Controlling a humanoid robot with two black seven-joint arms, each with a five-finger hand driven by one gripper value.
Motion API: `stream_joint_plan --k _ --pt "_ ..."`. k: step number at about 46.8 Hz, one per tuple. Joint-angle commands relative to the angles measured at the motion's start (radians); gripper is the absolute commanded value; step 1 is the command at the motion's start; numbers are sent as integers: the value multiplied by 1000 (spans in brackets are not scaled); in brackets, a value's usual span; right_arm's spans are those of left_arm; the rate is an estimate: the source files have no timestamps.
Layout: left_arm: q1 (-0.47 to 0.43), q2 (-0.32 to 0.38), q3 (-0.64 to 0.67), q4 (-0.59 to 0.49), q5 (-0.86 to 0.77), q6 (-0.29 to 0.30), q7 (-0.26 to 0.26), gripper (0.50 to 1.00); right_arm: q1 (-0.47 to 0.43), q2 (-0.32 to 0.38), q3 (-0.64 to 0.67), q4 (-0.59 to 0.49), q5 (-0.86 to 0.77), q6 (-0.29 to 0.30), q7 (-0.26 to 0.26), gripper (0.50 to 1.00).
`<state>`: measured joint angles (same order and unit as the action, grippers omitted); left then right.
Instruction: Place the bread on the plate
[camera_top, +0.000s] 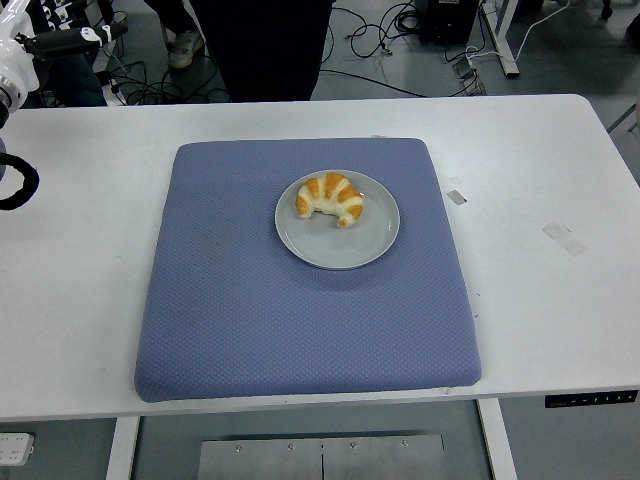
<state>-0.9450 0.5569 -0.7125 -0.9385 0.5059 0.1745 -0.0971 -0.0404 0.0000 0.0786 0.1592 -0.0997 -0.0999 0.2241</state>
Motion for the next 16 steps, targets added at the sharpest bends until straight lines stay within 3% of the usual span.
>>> stream_joint_plan --k 1,16 --pt "3 0 -1 0 0 0 0 952 -3 0 -2 -3 0 0 0 1000" --pt "6 6 -2 0 -9 0 -3 955 -39 0 0 -1 0 0 -2 1000"
